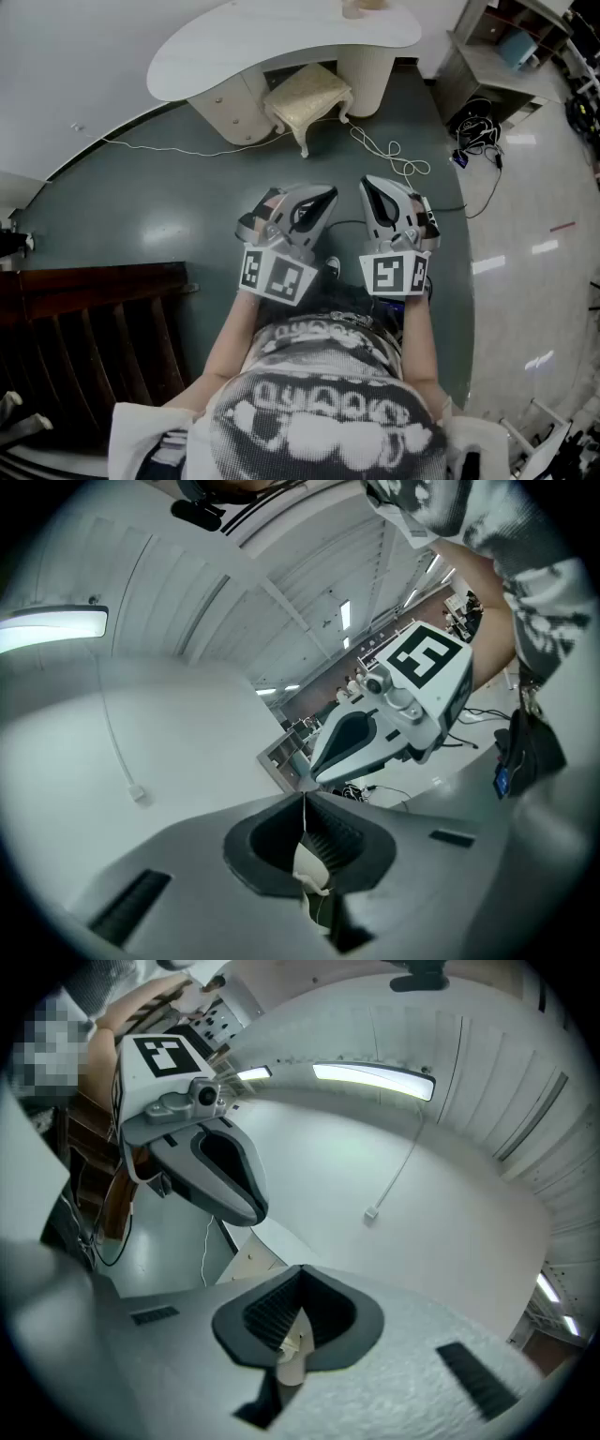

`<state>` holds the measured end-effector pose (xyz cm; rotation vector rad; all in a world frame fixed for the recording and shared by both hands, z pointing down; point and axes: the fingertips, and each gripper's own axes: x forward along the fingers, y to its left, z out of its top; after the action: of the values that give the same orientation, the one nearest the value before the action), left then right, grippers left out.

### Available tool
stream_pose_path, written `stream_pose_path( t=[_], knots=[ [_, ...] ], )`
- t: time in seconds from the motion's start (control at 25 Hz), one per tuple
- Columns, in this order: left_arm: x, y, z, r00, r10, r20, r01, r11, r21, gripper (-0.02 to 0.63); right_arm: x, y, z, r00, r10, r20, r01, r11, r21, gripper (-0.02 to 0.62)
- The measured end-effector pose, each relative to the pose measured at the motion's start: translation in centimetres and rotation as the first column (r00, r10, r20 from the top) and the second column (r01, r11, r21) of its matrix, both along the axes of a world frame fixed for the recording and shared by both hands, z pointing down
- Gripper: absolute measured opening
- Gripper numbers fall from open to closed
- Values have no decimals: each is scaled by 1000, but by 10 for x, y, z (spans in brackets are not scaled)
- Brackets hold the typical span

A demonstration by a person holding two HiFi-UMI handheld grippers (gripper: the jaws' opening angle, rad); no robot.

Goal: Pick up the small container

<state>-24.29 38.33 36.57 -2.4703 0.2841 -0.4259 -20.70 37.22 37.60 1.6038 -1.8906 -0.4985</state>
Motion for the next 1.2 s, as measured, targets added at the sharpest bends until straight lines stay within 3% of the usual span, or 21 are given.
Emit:
stream_pose_path(
  t=[0.36, 0.6, 0.8, 1.2],
  knots=[
    [4, -13, 5, 1000, 0, 5, 0, 1000, -9, 5, 5, -12, 6, 999, -10, 45, 10, 1000, 0, 3],
    [8, -37, 9, 1000, -13, 16, 13, 1000, -4, 6, 13, -36, 10, 1000, -11, -19, 11, 1000, -1, 3],
    [17, -68, 12, 1000, -17, 27, 16, 1000, 10, 5, 21, -68, 9, 998, -12, -62, 12, 1000, 9, 3],
    [48, -161, 8, 1000, 2, 24, -2, 1000, -7, 6, 51, -162, -2, 998, -5, -61, 7, 1000, 20, 3]
  ],
)
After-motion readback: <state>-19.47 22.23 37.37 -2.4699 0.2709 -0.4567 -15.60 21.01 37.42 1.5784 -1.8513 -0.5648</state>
